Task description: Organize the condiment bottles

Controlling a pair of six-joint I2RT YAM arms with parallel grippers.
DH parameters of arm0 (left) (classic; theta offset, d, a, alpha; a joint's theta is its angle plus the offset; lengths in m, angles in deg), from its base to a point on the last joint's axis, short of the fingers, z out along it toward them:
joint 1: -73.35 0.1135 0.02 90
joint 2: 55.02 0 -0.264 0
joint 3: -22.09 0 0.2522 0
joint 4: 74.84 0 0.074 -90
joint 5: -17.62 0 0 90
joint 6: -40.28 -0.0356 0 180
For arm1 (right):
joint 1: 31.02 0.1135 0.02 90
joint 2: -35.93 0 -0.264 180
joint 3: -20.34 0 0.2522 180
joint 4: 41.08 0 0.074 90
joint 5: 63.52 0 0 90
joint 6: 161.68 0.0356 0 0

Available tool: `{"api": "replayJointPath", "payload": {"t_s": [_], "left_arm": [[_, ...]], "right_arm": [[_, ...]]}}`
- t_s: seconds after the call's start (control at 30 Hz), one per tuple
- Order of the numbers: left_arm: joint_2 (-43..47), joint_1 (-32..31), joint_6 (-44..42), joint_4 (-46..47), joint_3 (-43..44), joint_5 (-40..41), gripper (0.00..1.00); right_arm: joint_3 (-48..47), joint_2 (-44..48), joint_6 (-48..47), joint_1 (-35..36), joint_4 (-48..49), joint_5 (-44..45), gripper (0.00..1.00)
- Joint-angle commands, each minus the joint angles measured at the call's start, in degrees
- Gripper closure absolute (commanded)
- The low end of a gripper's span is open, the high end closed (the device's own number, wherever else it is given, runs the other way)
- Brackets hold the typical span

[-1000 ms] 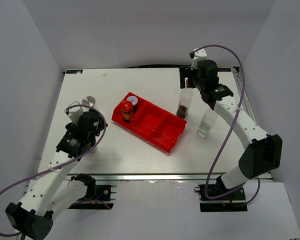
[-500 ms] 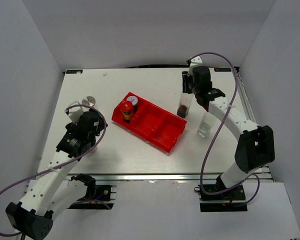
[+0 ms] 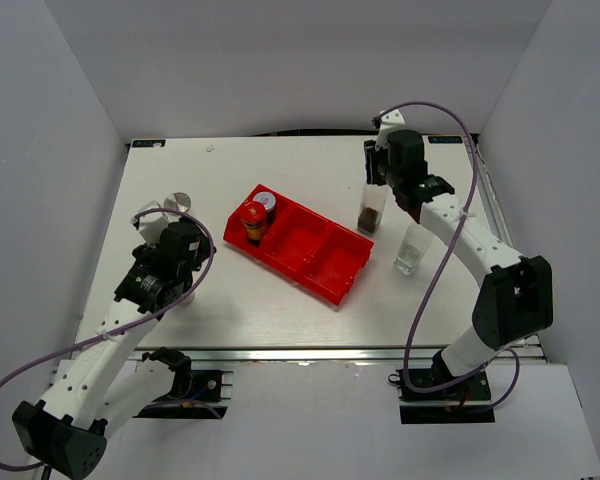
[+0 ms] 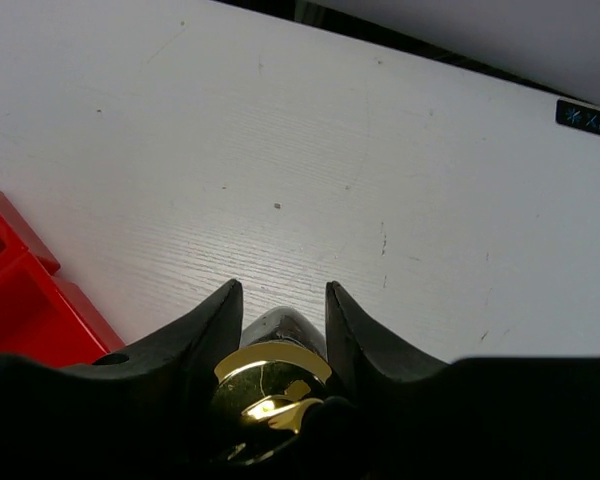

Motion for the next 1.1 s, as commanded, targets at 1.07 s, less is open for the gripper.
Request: {"api": "replayJointPath", "payload": {"t_s": [1.07], "left_arm": [[1.1,0.17,0.1,0.99,-1.12,0.89,0.02]], "right_arm": [[-15.07,-5.32,-9.58,24.02,9.8,1.3,1.0]]}}
